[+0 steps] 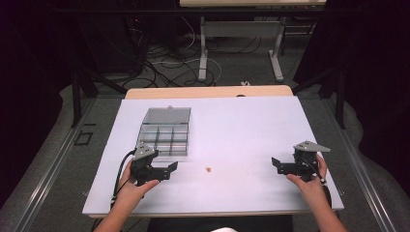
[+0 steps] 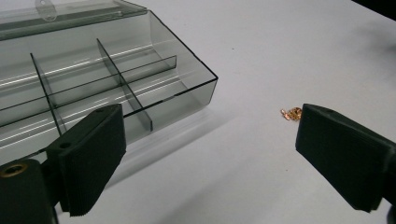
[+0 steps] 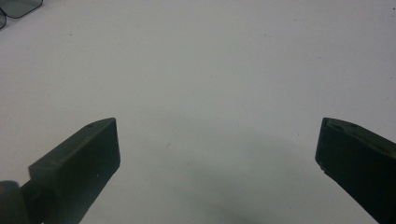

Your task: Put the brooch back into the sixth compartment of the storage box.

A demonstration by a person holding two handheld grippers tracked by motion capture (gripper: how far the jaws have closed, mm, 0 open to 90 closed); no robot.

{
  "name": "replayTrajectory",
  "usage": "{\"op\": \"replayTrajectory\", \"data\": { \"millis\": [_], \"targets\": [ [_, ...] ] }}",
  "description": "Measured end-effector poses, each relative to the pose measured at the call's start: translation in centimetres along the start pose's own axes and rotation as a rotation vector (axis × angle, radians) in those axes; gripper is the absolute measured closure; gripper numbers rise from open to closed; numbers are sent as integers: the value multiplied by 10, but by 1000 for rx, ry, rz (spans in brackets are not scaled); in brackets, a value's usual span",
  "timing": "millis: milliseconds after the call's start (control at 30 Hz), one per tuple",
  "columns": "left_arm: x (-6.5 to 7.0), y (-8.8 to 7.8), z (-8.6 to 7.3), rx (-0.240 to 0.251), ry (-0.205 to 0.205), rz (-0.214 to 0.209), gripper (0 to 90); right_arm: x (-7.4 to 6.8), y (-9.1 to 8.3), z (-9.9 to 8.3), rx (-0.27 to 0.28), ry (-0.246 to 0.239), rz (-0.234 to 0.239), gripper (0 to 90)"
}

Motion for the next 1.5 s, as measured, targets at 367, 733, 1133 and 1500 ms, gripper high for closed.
{"op": "replayTrajectory", "data": {
  "millis": [367,733,1133,1500],
  "targets": [
    [7,5,12,-34,25,8,170,0,0,1,3,3,0,0],
    [19,16,26,-33,12,-35,238,1,0,-1,-5,14,1,0],
    [35,30,42,-20,60,-65,257,3,0,-1,-5,6,2,0],
    [47,42,48,-15,72,-82,259,3,0,-2,-11,17,5,0]
  ]
}}
Point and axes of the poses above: each handheld gripper's, and its own axes: y roughly forward along the jaws, z roughly out of its top, x roughly to its right, the point moved 5 cm from there along y, roughly forward along the jaws, and after that the axes turned 2 degrees about x, right-handed, at the moved point
